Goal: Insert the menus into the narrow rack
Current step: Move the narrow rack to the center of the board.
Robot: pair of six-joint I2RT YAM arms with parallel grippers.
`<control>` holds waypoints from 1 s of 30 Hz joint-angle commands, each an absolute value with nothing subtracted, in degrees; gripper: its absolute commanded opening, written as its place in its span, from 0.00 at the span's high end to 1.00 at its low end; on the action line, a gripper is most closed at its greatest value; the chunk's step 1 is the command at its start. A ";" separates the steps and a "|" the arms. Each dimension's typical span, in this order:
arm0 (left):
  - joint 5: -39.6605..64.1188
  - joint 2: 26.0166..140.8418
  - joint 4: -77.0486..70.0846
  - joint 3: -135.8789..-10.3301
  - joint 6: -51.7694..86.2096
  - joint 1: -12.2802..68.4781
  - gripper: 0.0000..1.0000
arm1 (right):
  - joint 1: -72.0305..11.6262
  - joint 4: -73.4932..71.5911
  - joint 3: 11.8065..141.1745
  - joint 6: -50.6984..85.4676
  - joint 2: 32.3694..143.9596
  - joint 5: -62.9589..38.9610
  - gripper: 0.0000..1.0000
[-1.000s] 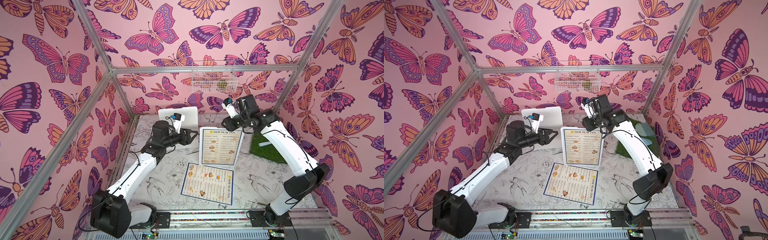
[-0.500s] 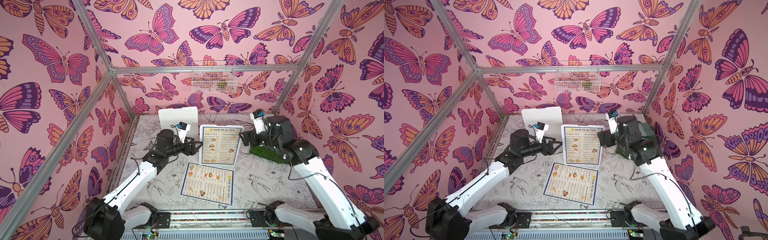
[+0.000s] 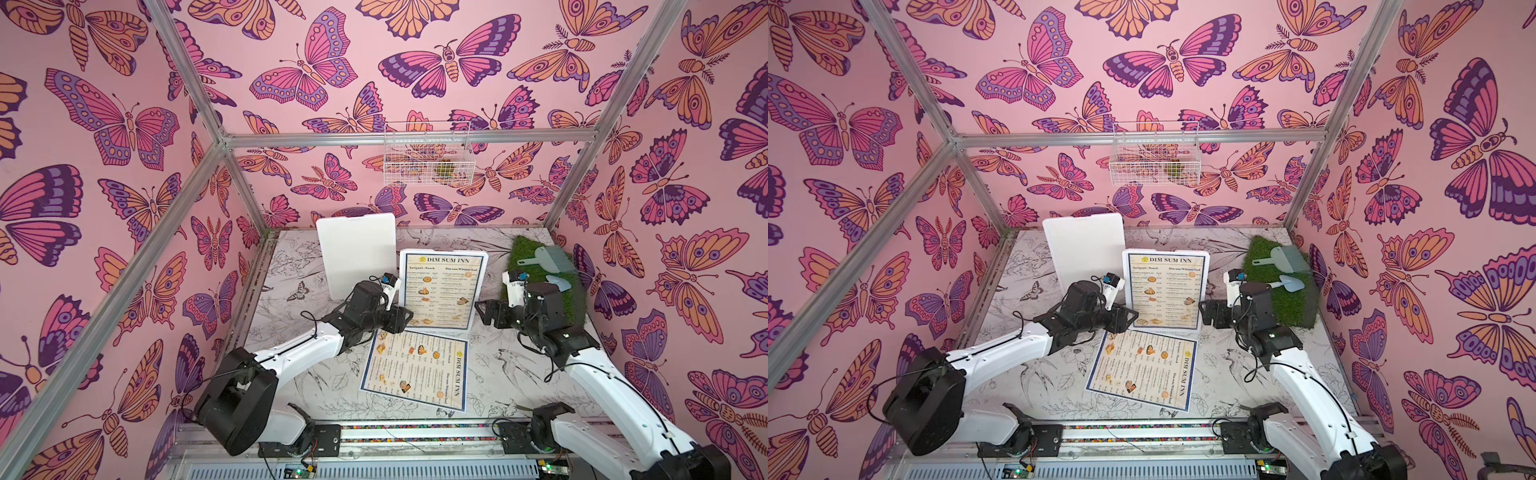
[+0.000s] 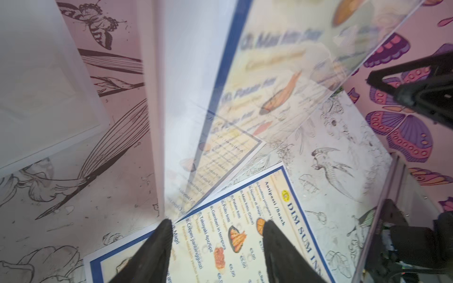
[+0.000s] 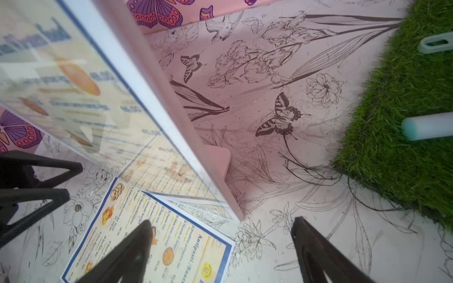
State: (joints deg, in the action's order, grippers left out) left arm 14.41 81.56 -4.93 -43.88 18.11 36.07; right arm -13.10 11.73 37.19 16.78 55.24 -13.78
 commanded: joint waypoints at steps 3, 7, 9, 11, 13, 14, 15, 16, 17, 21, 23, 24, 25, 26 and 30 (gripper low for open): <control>10.58 85.73 -8.66 -42.69 17.93 36.91 0.53 | -12.74 1.12 36.08 18.56 58.35 -20.48 0.15; 6.20 89.35 -8.79 -43.89 17.96 37.97 0.61 | -12.74 0.52 35.38 18.58 60.82 -18.13 0.18; 2.23 91.75 -7.15 -45.98 16.90 39.48 0.62 | -12.74 -0.52 34.85 19.50 61.96 -16.40 0.19; -1.52 94.44 -5.59 -48.86 16.66 41.02 0.62 | -12.69 -1.59 34.46 20.13 63.16 -14.56 0.20; -3.01 97.35 -5.45 -51.70 16.88 41.43 0.61 | -12.32 -2.96 34.17 20.86 64.74 -13.30 0.20; -3.61 98.62 -5.13 -53.10 16.88 41.56 0.60 | -12.00 -3.34 34.23 21.12 65.40 -13.15 0.20; -3.67 100.05 -5.00 -54.78 16.73 41.65 0.60 | -11.66 -4.03 34.20 21.34 66.14 -12.86 0.21; -3.20 101.54 -5.05 -56.53 16.32 41.68 0.59 | -11.42 -4.74 34.28 21.53 66.82 -12.66 0.21; -2.83 102.99 -4.90 -58.17 16.05 41.66 0.58 | -11.06 -5.42 34.36 21.46 67.39 -12.77 0.21; -1.30 109.07 -3.89 -66.03 14.88 41.75 0.57 | -9.28 -7.68 35.56 20.95 70.23 -12.64 0.24; -0.08 112.42 -2.89 -70.50 14.05 41.75 0.57 | -8.05 -8.33 36.36 20.67 71.51 -12.56 0.25; 0.73 114.52 -2.17 -73.22 13.69 41.75 0.57 | -7.15 -8.69 36.90 20.57 72.20 -12.61 0.25; 1.55 116.26 -1.45 -75.53 13.15 41.75 0.56 | -6.51 -9.06 37.23 20.57 72.79 -12.76 0.26; 2.25 118.38 -0.53 -78.40 12.56 41.75 0.56 | -5.68 -9.74 37.61 20.65 73.45 -13.35 0.26; 4.57 126.02 2.70 -89.60 9.48 41.74 0.55 | -4.02 -10.14 39.34 19.83 75.68 -14.25 0.26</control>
State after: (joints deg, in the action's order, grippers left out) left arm 1.78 121.71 -1.23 -83.79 13.04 41.69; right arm -5.15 -8.03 36.49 20.58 74.52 -14.41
